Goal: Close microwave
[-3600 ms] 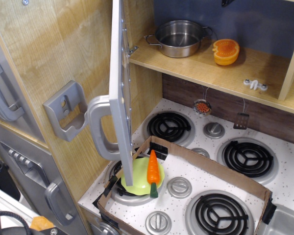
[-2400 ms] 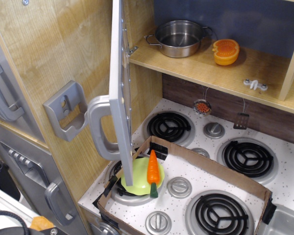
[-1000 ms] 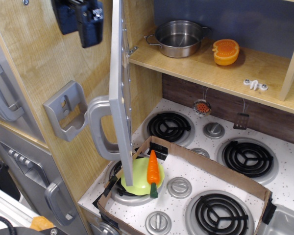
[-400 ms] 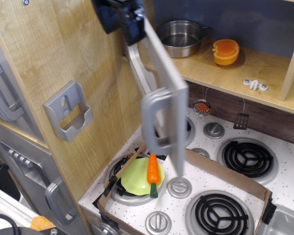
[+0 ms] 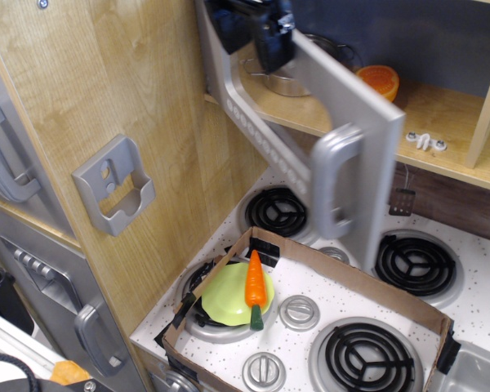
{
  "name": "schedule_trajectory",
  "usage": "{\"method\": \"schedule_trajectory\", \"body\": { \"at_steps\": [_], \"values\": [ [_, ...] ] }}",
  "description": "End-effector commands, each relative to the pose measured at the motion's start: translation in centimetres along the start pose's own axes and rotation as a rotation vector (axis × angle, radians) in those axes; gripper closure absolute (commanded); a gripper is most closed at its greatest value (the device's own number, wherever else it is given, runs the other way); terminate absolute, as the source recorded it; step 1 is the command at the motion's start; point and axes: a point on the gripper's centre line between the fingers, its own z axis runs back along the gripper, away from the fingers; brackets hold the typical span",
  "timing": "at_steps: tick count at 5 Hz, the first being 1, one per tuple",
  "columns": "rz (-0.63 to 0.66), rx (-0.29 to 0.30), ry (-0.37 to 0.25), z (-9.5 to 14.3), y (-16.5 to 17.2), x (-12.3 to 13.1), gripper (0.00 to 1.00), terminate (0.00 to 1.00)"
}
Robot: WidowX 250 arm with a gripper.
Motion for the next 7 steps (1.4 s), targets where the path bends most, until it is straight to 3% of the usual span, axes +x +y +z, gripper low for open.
{"method": "schedule_trajectory", "body": {
  "at_steps": [1, 3, 7],
  "values": [
    [-0.039, 0.018, -0.101, 1.7, -0.8, 3.9, 0.0, 0.0],
    [-0.084, 0.013, -0.147, 1.5, -1.8, 7.1, 0.0, 0.0],
    [-0.111, 0.029, -0.234, 1.5, -2.1, 8.6, 0.0, 0.0]
  ]
}}
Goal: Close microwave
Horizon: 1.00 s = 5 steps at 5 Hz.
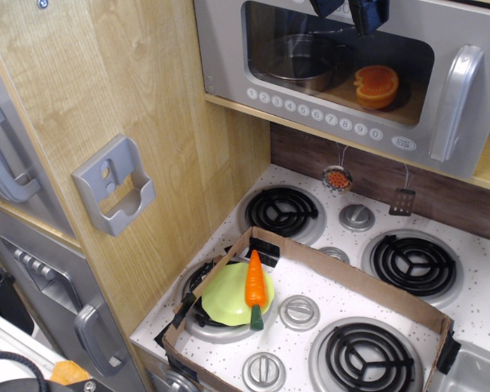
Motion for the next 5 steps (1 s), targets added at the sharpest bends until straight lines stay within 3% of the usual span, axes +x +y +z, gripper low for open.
{"method": "schedule_trajectory", "body": {
  "at_steps": [1, 5],
  "values": [
    [-0.036, 0.038, -0.078, 1.95, -0.01, 1.57, 0.0, 0.0],
    [-0.025, 0.041, -0.079, 2.08, -0.36, 1.86, 0.0, 0.0]
  ]
}}
